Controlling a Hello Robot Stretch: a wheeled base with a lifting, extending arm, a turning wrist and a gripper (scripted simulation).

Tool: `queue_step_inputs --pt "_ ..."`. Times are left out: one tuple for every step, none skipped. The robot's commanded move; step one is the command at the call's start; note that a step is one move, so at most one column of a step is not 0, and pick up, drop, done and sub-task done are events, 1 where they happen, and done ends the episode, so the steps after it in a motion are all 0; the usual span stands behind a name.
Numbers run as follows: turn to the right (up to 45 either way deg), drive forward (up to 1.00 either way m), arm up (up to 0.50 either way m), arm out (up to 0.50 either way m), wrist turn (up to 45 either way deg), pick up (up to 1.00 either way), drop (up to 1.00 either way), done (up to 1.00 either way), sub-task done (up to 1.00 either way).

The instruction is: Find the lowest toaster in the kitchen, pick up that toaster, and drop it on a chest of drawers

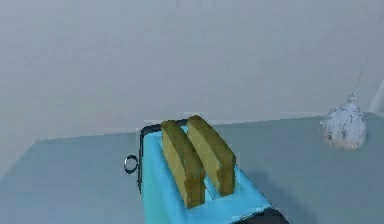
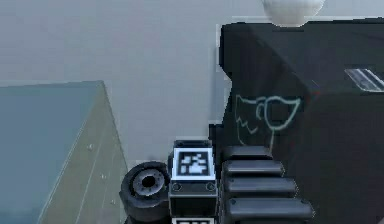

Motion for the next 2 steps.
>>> queue_step_inputs --pt "15.0 0.0 0.0 0.0 0.0 0.0 0.0 0.0 0.0" --pt "45.0 0.0 0.0 0.0 0.0 0.0 0.0 0.0 0.0"
